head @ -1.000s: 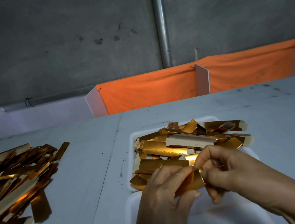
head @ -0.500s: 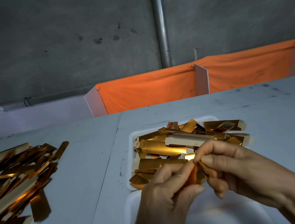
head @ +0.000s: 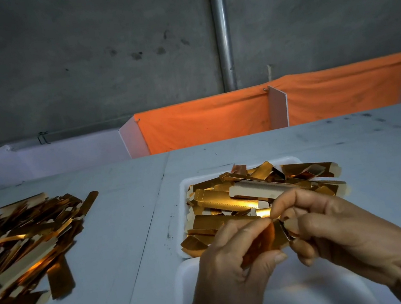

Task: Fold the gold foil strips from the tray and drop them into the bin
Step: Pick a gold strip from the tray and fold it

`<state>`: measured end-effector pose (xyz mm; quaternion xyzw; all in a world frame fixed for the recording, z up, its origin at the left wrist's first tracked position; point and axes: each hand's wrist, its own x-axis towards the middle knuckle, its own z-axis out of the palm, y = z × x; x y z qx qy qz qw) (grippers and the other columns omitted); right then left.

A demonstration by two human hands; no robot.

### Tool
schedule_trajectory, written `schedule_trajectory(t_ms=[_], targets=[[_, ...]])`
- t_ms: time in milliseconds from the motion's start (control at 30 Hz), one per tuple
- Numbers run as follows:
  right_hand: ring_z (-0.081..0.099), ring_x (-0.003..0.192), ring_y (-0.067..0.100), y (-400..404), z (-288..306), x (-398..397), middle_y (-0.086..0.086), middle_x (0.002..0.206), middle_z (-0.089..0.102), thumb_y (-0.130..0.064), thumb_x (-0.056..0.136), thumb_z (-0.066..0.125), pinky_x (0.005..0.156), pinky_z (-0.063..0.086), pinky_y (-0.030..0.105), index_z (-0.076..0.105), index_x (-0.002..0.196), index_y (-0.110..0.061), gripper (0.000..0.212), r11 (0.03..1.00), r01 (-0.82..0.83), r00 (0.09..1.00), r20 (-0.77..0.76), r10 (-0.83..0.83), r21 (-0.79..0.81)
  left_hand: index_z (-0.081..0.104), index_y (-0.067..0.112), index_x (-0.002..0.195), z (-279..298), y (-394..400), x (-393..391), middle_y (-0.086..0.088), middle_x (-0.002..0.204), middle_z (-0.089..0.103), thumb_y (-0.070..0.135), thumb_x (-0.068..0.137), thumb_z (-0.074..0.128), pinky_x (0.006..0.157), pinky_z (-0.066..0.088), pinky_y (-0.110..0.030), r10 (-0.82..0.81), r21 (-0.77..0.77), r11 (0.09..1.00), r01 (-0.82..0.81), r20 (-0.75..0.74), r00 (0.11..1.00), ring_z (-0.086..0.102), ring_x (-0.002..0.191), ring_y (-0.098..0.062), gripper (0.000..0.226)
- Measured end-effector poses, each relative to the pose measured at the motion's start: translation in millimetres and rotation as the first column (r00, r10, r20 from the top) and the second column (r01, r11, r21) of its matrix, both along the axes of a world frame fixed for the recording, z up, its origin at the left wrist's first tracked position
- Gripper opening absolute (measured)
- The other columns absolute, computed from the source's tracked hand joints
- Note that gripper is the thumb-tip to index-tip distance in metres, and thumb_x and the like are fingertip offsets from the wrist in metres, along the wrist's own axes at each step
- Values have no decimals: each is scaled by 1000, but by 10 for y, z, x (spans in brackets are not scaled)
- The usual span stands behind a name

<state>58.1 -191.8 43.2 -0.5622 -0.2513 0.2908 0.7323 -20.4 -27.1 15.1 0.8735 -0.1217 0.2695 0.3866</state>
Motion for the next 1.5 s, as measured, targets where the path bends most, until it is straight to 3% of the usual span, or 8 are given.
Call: schedule_trajectory(t_ms=[233,333,467,700,867,1233,1400,1500], targets=[[50,46,17,22,29,-40,7,58,51,4,81,66,50,47,25,66,79,-13,17,987,115,984,149,-98,-115,45,53,109,8,-14,-11,29,108,53,57,73,58,81,43,-7,46,17,999,-47,81,996,51,107,2,39],[53,47,17,42,1,-47,5,57,55,6,83,62,52,47,22,61,86,-8,14,963,202,949,278,-147,-181,62,35,103,5,-24,20,17,99,62,42,76,62,66,52,-15,78,129,986,-103,186,980,57,91,-4,28],[57,51,17,36,-7,-54,7,59,58,3,88,58,54,48,20,59,90,-5,9,963,192,945,299,-130,-188,69,18,97,5,-24,53,7,92,67,35,78,54,61,54,-21,105,212,964,-162,258,960,52,91,-2,30],[51,50,17,-10,18,-34,10,56,54,-27,78,67,53,43,24,66,80,-18,9,980,94,979,196,-59,-175,46,37,107,12,-54,17,31,94,50,46,74,55,64,50,-14,111,87,988,-130,196,974,55,86,1,35],[46,45,15,-16,-5,8,6,55,50,-13,72,61,51,42,24,68,77,-20,11,981,84,973,226,-44,-174,48,33,101,-4,-70,35,11,92,64,39,76,57,60,56,-26,94,126,983,-135,289,953,52,91,0,27],[47,51,17,-3,-11,-9,5,59,51,1,73,61,51,46,24,64,84,-12,17,951,162,926,375,-54,-264,70,24,88,-26,-66,70,11,91,67,35,79,51,63,52,-20,86,346,921,-179,268,960,56,84,-2,24],[50,49,20,-30,25,-15,5,62,55,-5,72,62,55,46,18,64,86,-10,16,967,126,946,321,-50,-220,63,30,95,-20,-58,51,16,95,63,38,78,58,66,54,-21,72,129,987,-97,189,979,53,92,1,19],[47,47,19,-51,51,-8,5,60,51,-3,72,61,53,45,16,66,81,-13,15,976,103,954,298,-42,-191,57,44,96,16,-91,12,30,98,55,42,73,66,73,48,-10,48,-1,999,-48,88,995,51,100,5,25]])
